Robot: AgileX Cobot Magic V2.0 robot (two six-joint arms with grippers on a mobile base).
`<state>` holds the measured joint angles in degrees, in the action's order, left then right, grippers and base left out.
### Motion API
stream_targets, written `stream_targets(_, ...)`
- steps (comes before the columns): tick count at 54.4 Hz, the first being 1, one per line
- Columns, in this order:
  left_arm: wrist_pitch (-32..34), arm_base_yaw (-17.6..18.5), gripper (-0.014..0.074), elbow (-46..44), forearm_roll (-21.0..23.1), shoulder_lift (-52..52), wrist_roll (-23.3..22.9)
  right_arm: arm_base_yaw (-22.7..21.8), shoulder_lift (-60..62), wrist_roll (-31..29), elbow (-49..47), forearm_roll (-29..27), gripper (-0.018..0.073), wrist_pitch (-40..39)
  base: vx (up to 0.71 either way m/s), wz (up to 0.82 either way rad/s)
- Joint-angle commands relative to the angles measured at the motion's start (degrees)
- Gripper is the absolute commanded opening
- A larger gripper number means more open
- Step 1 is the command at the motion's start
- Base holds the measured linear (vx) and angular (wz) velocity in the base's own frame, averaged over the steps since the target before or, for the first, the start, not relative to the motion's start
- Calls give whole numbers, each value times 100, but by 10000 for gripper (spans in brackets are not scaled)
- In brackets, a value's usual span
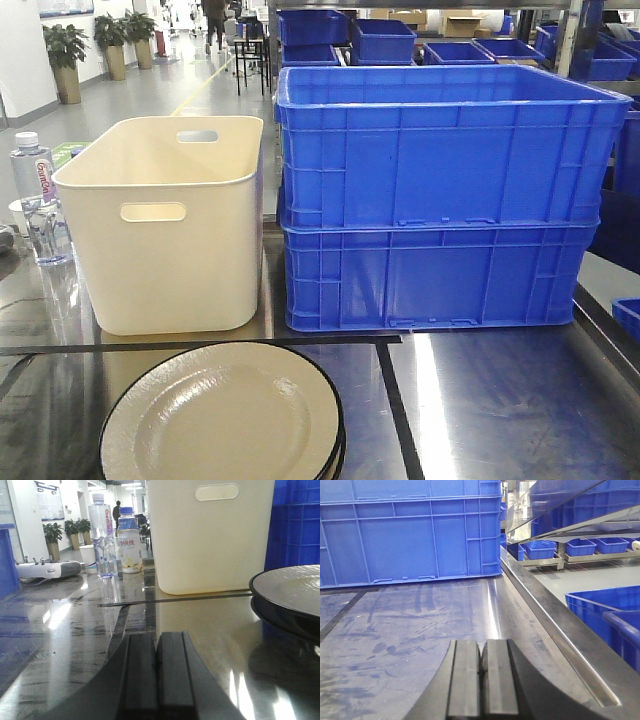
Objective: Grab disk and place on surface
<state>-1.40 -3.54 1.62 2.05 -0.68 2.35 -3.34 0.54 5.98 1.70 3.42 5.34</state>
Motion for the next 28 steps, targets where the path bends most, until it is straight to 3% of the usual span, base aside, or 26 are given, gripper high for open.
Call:
stream_targets(1,463,45,1,139,-15,-34,-49,-33,53,-20,-24,93,-12,-431,0,0)
stream_targets(28,463,45,1,139,-15,-34,-49,-33,53,-20,-24,93,-12,-431,0,0)
